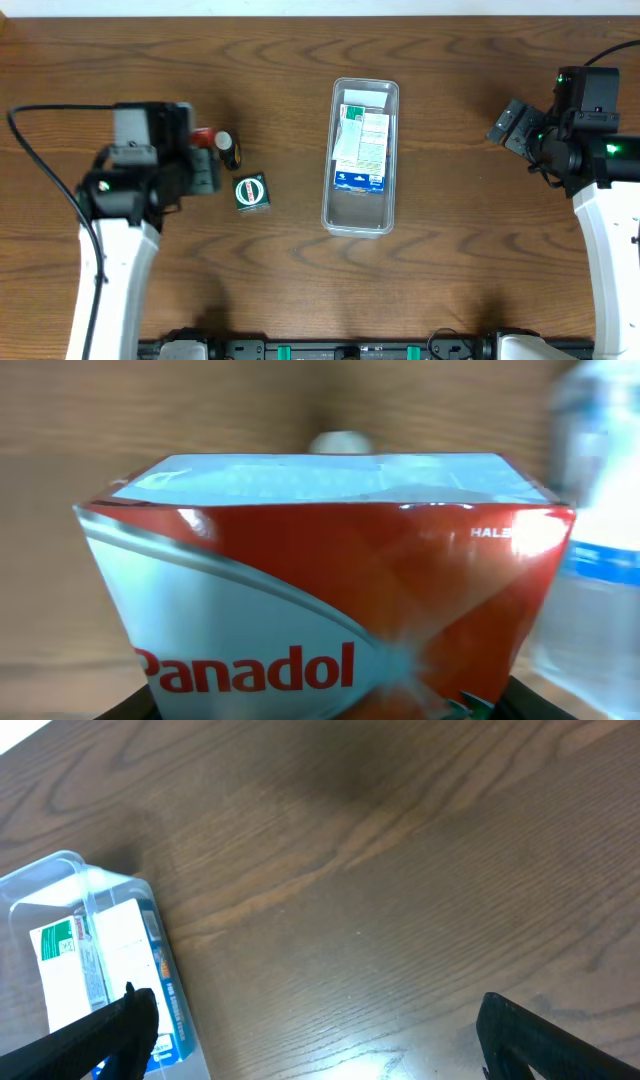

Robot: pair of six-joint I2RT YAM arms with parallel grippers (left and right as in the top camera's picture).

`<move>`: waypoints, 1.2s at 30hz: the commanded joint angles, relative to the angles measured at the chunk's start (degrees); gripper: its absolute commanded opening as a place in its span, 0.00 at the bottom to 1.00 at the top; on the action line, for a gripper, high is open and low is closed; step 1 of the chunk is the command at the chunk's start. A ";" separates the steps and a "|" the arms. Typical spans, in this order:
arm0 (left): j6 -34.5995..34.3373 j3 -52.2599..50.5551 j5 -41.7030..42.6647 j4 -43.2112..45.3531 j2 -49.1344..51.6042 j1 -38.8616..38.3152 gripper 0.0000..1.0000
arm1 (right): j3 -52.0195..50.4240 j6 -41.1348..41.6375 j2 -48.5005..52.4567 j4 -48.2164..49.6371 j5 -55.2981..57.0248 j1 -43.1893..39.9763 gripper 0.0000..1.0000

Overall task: Pack container
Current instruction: 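Carry the red Panadol box into the container with left gripper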

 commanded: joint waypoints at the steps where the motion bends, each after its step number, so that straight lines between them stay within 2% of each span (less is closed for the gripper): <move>1: -7.67 0.55 1.49 -0.24 -0.57 -6.73 0.61 | 0.22 -0.87 0.17 -0.04 0.17 -0.15 0.99; 8: -15.50 0.52 0.20 6.62 3.28 -25.07 0.56 | 0.22 -0.87 0.17 -0.04 0.17 -0.15 0.99; 13: -16.11 0.52 -2.51 13.66 10.12 -34.84 0.56 | 0.22 -0.87 0.17 -0.02 0.17 -0.15 0.99; 17: -16.33 0.52 -2.67 17.51 16.48 -38.42 0.56 | 0.22 -0.87 0.17 -0.04 0.17 -0.15 0.99; 22: -15.39 0.52 -2.64 20.15 21.62 -39.43 0.56 | 0.22 -0.87 0.17 -0.07 0.17 -0.15 0.99; 26: -5.31 0.52 -2.62 20.55 22.08 -39.43 0.57 | 0.22 -0.87 0.17 -0.07 0.17 -0.15 0.99; 31: 14.84 0.52 -2.40 18.29 22.05 -39.45 0.57 | 0.22 -0.87 0.17 -0.07 0.17 -0.15 0.99; 33: 21.64 0.52 -1.55 17.79 22.05 -39.45 0.65 | 0.22 -0.87 0.17 -0.04 0.17 -0.15 0.99; 36: 31.10 0.52 -0.24 17.29 22.05 -39.45 0.68 | 0.22 -0.87 0.17 -0.07 0.17 -0.15 0.99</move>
